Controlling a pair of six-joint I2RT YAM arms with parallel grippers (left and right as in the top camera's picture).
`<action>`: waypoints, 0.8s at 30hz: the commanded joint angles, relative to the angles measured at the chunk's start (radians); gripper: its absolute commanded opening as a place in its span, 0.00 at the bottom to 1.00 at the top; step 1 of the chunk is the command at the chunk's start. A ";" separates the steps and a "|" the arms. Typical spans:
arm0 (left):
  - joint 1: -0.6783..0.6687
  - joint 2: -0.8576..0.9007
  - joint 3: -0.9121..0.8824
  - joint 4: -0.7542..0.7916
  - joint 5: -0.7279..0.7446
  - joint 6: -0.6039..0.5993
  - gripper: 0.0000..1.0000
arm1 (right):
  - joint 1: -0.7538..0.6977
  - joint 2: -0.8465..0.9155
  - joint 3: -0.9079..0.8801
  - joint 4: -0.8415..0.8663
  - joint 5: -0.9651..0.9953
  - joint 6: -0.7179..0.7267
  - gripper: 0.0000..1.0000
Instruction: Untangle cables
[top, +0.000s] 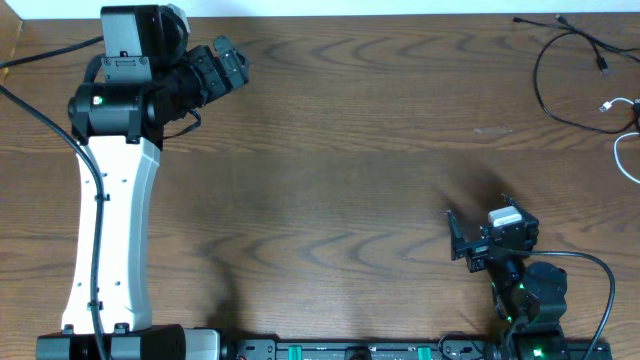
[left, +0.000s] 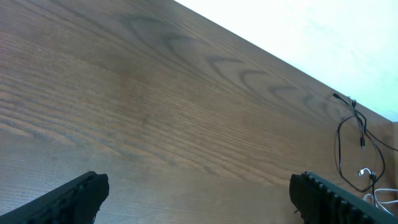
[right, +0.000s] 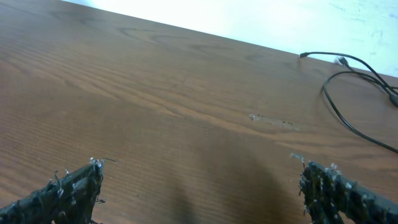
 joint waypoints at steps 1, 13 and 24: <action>0.004 0.006 0.020 -0.003 -0.010 0.010 0.98 | 0.002 -0.006 -0.002 -0.003 0.000 -0.008 0.99; 0.004 0.006 0.020 -0.003 -0.010 0.010 0.98 | 0.002 -0.073 -0.002 -0.003 0.000 -0.008 0.99; 0.004 0.006 0.020 -0.003 -0.010 0.010 0.98 | 0.002 -0.190 -0.002 -0.003 0.002 -0.008 0.99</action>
